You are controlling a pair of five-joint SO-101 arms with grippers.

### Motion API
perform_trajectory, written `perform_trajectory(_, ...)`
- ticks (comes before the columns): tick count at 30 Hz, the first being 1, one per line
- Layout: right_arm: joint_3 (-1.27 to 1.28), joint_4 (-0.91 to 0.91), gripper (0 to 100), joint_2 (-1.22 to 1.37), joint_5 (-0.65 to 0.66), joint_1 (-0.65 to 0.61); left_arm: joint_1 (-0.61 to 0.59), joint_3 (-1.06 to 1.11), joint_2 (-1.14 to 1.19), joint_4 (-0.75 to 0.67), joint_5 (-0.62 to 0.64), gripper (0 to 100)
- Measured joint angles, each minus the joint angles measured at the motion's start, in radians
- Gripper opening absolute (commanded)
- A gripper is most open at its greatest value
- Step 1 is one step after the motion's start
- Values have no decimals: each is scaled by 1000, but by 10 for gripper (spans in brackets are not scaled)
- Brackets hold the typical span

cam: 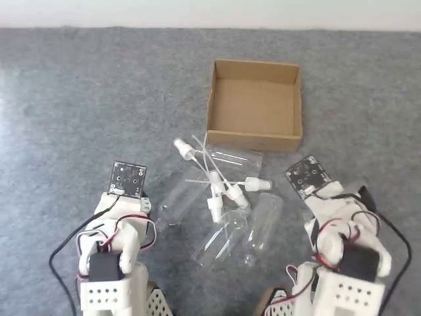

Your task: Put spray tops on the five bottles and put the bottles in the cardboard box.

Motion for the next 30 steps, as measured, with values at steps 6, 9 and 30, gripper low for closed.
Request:
perform_trajectory(6, 0, 0, 325, 115, 190, 0, 0, 0, 0, 0, 0, 19)
perform_trajectory(9, 0, 0, 325, 157, 276, 0, 0, 0, 0, 0, 0, 19)
perform_trajectory(30, -2, 0, 325, 393, 408, 3, 2, 0, 0, 0, 0, 19)
